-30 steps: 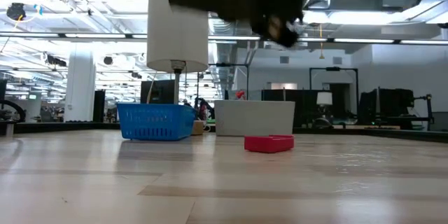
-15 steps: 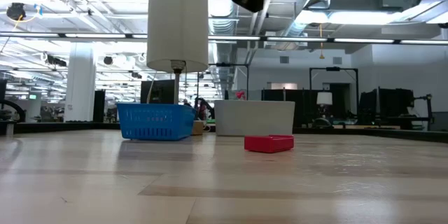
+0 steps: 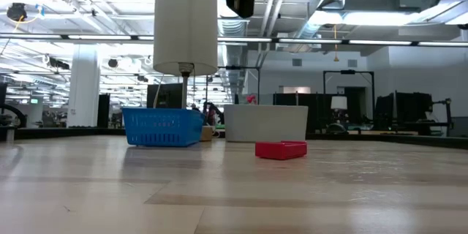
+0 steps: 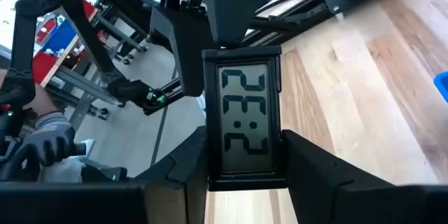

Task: Pick & Place Office items
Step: Put the black digital clock into the blue bin

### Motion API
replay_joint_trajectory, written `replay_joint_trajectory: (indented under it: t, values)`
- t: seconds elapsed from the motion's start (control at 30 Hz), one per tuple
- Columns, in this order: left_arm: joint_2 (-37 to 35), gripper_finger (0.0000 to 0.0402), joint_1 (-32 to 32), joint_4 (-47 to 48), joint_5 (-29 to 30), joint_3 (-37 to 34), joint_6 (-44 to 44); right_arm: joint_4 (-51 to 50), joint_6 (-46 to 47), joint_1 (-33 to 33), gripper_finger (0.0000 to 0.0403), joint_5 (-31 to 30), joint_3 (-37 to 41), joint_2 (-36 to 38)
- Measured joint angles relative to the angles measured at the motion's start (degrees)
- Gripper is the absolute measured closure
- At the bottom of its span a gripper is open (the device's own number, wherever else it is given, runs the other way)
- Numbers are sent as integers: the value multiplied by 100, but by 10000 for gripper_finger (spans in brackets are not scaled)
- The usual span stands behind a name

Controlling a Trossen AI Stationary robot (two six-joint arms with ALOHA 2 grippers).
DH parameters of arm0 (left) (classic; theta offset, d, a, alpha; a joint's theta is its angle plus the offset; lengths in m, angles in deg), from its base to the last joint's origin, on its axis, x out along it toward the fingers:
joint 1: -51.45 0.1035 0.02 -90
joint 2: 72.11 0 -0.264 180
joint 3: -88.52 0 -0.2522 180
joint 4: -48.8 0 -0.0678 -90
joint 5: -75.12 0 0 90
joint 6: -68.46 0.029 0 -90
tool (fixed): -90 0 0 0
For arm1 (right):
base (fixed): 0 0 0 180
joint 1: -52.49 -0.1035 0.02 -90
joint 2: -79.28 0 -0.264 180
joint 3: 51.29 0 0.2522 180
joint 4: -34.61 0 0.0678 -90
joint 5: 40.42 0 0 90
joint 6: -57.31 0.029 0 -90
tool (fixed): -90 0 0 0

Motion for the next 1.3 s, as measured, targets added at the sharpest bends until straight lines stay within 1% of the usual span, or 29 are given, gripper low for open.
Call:
replay_joint_trajectory:
  t: [0.2, 0.3, 0.4, 0.47, 0.57, 0.7, 0.77, 0.87, 1.0, 1.1, 1.2, 1.3]
  values:
    - [135, 163, 249, -235, -32, 0, 230, 42, -18, 9, 259, -63, 2, 2]
    - [201, 169, 415, -260, -276, 0, 272, 64, -11, 36, 259, -89, 2, 2]
    - [252, 185, 530, -310, -315, 0, 352, 151, 2, 55, 259, -84, 2, 0]
    - [254, 206, 582, -297, -255, 0, 374, 192, 5, 58, 259, -92, 2, 0]
    - [183, 253, 577, -261, -126, 41, 401, 309, 86, 60, 259, -101, 2, 2]
    - [42, 320, 564, -174, -241, 105, 423, 521, 117, 42, 259, -71, -9, 34]
    - [-11, 340, 562, -113, -230, 107, 440, 598, 135, 53, 259, -112, -13, 47]
    - [-129, 345, 563, 95, -53, 128, 245, 796, 127, 90, 260, -233, -20, 39]
    - [-264, 339, 566, 564, 432, 160, -159, 1195, 104, 174, 259, -447, 4, -9]
    - [-392, 340, 573, 961, 731, 160, -334, 1513, 128, 171, 256, -461, 2, 40]
    - [-537, 341, 570, 1460, 1007, 160, -509, 1529, 146, 114, 249, -473, 2, 111]
    - [-665, 339, 570, 2049, 1123, 160, -825, 1465, 153, 30, 241, -647, 9, 219]
